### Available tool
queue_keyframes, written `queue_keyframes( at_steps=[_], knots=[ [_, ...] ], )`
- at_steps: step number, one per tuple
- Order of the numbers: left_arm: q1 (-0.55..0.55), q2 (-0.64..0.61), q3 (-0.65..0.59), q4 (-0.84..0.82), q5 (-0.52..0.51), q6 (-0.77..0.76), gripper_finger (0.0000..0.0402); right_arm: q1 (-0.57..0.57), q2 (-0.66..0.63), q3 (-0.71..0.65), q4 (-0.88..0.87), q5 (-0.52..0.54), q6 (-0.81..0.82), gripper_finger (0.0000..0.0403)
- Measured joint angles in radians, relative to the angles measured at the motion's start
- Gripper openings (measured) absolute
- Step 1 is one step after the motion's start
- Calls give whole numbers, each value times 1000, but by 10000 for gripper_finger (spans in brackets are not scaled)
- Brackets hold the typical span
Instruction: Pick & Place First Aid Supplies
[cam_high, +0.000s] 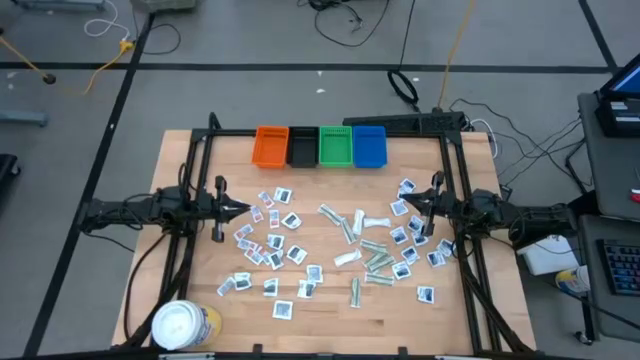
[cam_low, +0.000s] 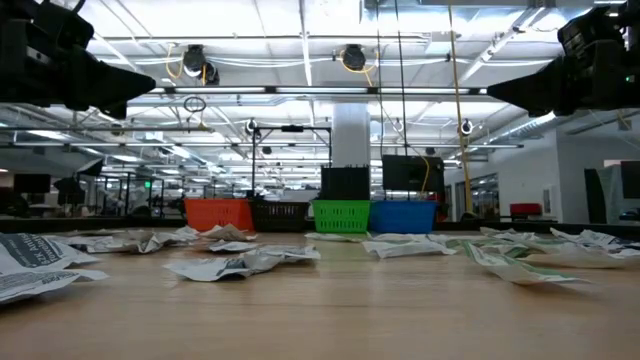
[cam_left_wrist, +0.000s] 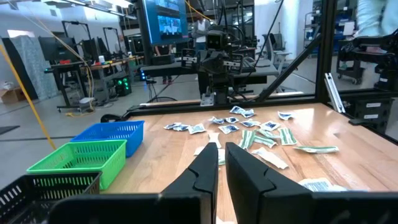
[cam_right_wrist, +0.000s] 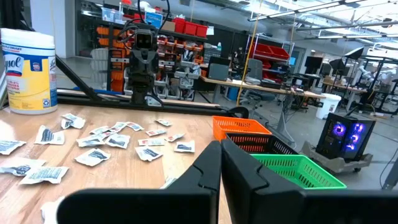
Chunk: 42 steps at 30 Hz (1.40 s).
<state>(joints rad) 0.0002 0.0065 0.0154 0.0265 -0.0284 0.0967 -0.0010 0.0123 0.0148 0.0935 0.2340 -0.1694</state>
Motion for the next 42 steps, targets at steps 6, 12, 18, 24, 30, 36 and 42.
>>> queue_keyframes(
  at_steps=[6, 12, 18, 24, 30, 36, 42],
  knots=[
    [0, 0, 0, 0, 0, 0, 37, 0, 0, 0, 0, 0, 0, 7],
    [0, 0, 0, 0, 0, 0, 37, 0, 0, 0, 0, 0, 0, 7],
    [0, 0, 0, 0, 0, 0, 37, 0, 0, 0, 0, 0, 0, 7],
    [0, 0, 0, 0, 0, 0, 37, 0, 0, 0, 0, 0, 0, 7],
    [0, 0, 0, 0, 0, 0, 37, 0, 0, 0, 0, 0, 0, 7],
    [0, 0, 0, 0, 0, 0, 37, 0, 0, 0, 17, 0, 0, 7],
    [0, 0, 0, 0, 0, 0, 37, 0, 0, 0, 18, 0, 0, 7]
  ],
)
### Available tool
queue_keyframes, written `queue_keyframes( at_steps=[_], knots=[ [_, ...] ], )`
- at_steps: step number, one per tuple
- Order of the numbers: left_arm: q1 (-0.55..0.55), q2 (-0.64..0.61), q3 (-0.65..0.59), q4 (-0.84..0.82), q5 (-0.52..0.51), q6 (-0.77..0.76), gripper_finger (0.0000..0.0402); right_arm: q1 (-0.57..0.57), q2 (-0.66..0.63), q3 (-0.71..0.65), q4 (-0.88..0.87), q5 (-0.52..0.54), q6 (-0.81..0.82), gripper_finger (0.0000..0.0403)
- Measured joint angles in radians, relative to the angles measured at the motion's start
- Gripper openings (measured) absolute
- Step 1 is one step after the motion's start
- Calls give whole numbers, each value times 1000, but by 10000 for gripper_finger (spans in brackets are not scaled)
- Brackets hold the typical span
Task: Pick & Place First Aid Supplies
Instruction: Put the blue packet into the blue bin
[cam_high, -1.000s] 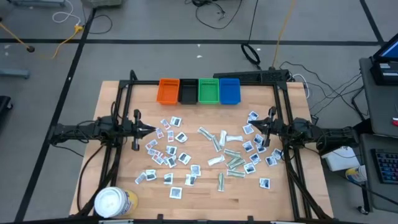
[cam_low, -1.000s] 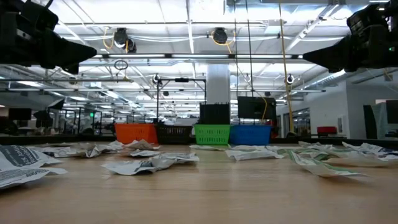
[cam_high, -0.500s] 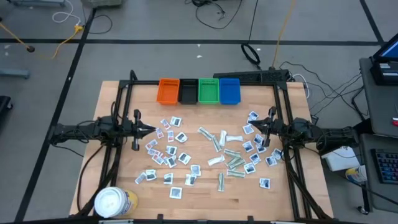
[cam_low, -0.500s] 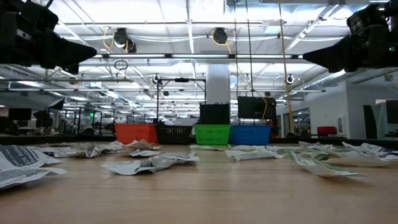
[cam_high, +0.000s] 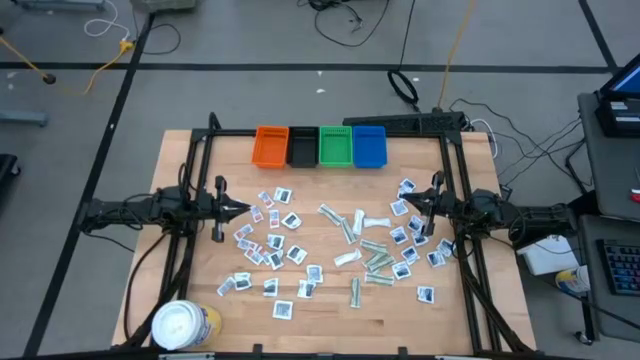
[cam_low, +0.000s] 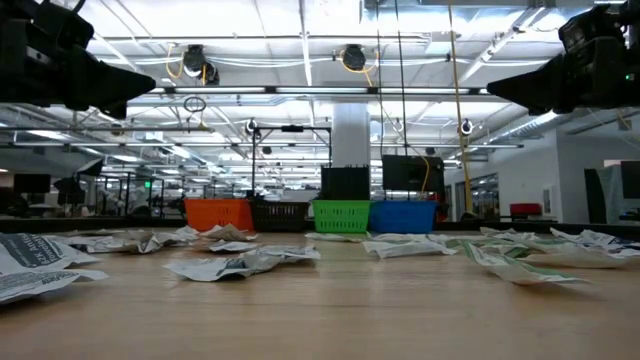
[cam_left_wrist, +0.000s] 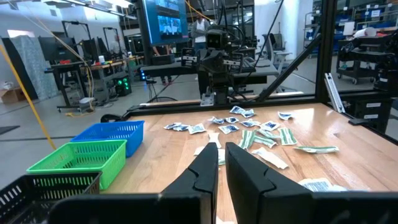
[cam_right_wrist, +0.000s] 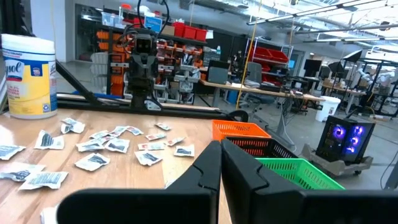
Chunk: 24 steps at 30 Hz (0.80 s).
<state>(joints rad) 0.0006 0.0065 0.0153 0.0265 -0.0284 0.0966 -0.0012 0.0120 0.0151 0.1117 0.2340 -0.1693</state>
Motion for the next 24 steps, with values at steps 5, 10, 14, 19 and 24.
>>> queue_keyframes(
  at_steps=[5, 10, 14, 19, 24],
  knots=[
    [0, 0, 0, 0, 0, 0, 37, 0, 0, 0, 5, 0, 0, 7],
    [0, 0, 0, 0, 0, 0, 37, 0, 0, 0, 18, 0, 0, 7],
    [0, 0, 0, 0, 0, 0, 37, 0, 0, 0, 35, 0, 1, 7],
    [0, 0, 0, 0, 0, 0, 37, 0, 0, 10, 56, 0, 23, 7],
    [0, 0, 0, 0, 0, 0, 37, 1, 33, 73, 26, 0, 12, 7]
  ],
)
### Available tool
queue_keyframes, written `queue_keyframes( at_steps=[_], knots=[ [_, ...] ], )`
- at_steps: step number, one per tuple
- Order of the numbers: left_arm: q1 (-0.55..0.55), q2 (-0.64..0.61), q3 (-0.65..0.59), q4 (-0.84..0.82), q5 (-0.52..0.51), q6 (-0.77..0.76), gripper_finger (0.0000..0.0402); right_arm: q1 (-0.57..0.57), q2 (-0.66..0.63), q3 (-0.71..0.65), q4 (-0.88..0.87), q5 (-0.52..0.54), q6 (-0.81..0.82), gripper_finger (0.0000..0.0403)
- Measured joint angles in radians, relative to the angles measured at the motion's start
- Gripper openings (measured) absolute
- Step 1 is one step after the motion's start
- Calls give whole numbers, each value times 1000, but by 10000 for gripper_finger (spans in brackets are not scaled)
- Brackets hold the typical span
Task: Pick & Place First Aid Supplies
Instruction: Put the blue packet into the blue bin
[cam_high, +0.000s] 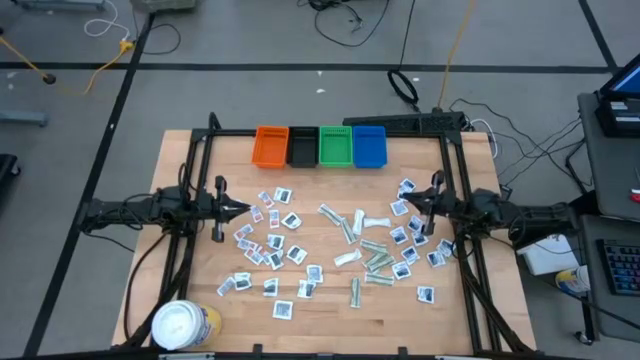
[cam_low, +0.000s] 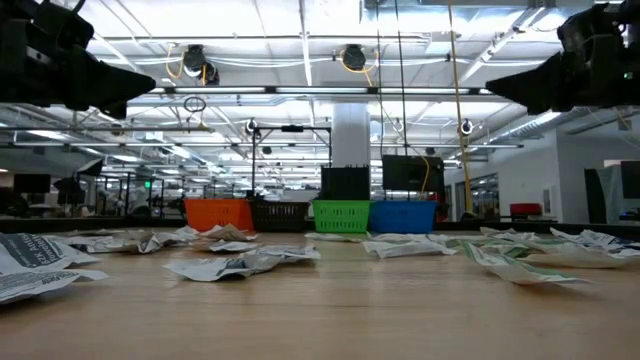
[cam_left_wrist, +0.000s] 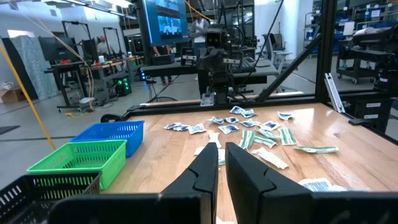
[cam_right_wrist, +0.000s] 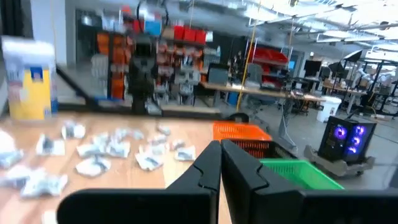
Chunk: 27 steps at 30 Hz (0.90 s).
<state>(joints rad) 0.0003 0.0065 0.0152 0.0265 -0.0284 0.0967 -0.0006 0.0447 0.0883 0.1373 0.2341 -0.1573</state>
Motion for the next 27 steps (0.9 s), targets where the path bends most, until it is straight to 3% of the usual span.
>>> queue_keyframes(
  at_steps=[15, 27],
  knots=[
    [0, 0, 0, 0, 0, 0, 37, 0, 213, 263, -29, 1, 0, 7],
    [0, 0, 0, 0, 0, 0, 37, 0, 403, 443, -94, 1, 154, 6]
  ],
)
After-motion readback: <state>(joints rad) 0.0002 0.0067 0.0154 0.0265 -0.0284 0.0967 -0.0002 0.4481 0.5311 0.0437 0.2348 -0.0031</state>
